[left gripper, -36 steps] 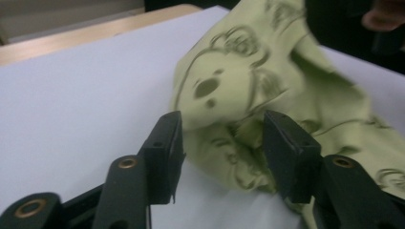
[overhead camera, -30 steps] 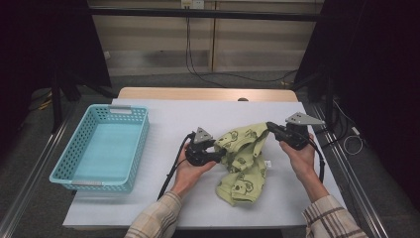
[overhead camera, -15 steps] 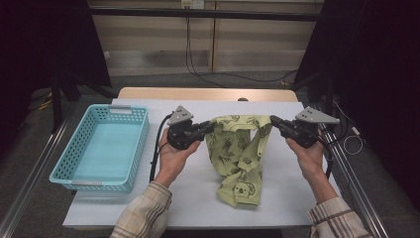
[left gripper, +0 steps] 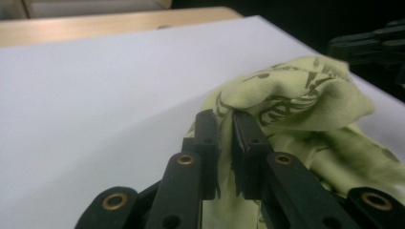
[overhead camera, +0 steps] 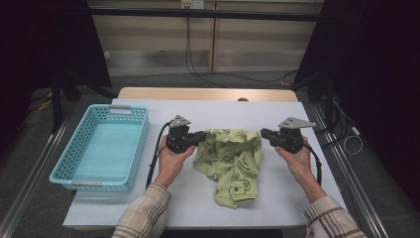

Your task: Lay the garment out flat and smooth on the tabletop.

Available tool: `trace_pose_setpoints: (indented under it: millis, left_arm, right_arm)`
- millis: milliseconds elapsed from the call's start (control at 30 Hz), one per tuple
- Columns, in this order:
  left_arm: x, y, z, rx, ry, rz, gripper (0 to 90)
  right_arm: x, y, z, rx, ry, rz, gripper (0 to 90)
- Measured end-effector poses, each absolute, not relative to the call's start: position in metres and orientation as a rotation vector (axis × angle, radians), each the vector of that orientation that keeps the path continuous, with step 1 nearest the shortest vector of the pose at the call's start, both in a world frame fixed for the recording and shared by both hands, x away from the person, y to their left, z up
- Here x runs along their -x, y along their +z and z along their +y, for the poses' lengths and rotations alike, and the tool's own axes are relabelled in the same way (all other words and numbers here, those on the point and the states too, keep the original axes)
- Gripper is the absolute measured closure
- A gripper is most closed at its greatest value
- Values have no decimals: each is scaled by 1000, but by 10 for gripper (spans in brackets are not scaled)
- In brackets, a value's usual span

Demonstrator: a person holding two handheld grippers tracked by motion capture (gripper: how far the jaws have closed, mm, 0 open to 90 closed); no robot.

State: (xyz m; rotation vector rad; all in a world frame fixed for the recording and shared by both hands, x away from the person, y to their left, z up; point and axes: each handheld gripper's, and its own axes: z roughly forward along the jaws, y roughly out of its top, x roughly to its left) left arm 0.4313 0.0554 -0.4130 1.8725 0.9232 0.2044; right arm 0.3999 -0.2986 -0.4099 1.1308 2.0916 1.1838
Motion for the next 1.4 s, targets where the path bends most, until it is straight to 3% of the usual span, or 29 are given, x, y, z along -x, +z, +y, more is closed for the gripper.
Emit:
trace_pose_setpoints:
  millis: [433,500,533,567,600,667,700,800,900,1000,1067,1167,1200,1233,1400]
  left_arm:
    - [-437,-423,61,-1924,222,948,782]
    - [-436,-424,58,-1870,212,993,754]
    - [-437,-425,59,-1887,235,990,671]
    - [-437,-426,58,-1882,241,1005,671]
    - [-438,-426,59,-1883,245,1004,654]
    - [-439,-425,62,-1930,270,983,617]
    - [-437,-423,62,-1912,281,990,535]
    - [-431,-417,62,-1880,295,987,546]
    - [-418,-407,68,-1937,355,883,587]
    - [-403,-405,64,-1892,320,828,692]
    - [-397,-407,58,-1915,294,793,701]
    - [-397,-416,46,-1952,322,773,657]
    - [-398,-420,42,-1962,346,778,556]
    - [-402,-426,34,-1975,393,783,510]
    - [-414,-433,25,-1965,437,830,402]
  right_arm:
    - [-370,-415,-279,-991,1209,2156,575]
    - [-372,-419,-276,-981,1191,2170,566]
    - [-376,-422,-275,-980,1149,2157,563]
    - [-376,-422,-275,-980,1149,2157,563]
    - [-381,-424,-276,-1007,1157,2127,631]
    - [-384,-424,-276,-1014,1165,2119,665]
    - [-389,-424,-277,-1006,1172,2124,801]
    - [-393,-419,-277,-1010,1187,2093,893]
    - [-396,-415,-277,-1025,1202,2060,900]
    - [-400,-412,-273,-1020,1217,2059,900]
    - [-400,-412,-272,-1020,1216,2058,900]
    - [-400,-412,-272,-1021,1219,2060,900]
    - [-400,-412,-273,-1025,1223,2060,900]
    - [-400,-412,-273,-1031,1217,2059,900]
    - [-400,-411,-274,-1024,1225,2068,900]
